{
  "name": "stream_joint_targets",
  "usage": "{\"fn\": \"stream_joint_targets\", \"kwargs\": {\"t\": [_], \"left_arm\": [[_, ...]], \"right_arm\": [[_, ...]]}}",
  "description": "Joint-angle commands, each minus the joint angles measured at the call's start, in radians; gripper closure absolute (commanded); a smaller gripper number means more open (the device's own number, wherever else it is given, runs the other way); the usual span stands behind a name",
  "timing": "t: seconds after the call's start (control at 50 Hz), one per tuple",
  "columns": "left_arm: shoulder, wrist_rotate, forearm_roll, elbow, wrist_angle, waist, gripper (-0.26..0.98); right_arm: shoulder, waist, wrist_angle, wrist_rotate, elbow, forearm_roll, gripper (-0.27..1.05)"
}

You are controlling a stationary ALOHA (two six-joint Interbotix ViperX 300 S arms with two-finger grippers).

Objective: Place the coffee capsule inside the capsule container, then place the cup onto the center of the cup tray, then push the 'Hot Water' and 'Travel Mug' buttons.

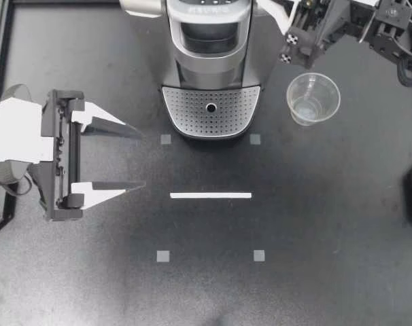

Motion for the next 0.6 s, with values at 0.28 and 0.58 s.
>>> {"fn": "stream_joint_targets", "kwargs": {"t": [0.28,0.58], "left_arm": [[-0.011,0.0,0.005,-0.015,-0.005,0.003,-0.06],[-0.008,0.0,0.005,-0.015,-0.006,0.003,-0.06]], "right_arm": [[-0.025,0.035,-0.008,0.052,0.052,0.003,0.73],[-0.063,0.046,-0.012,0.061,0.058,0.003,0.73]]}}
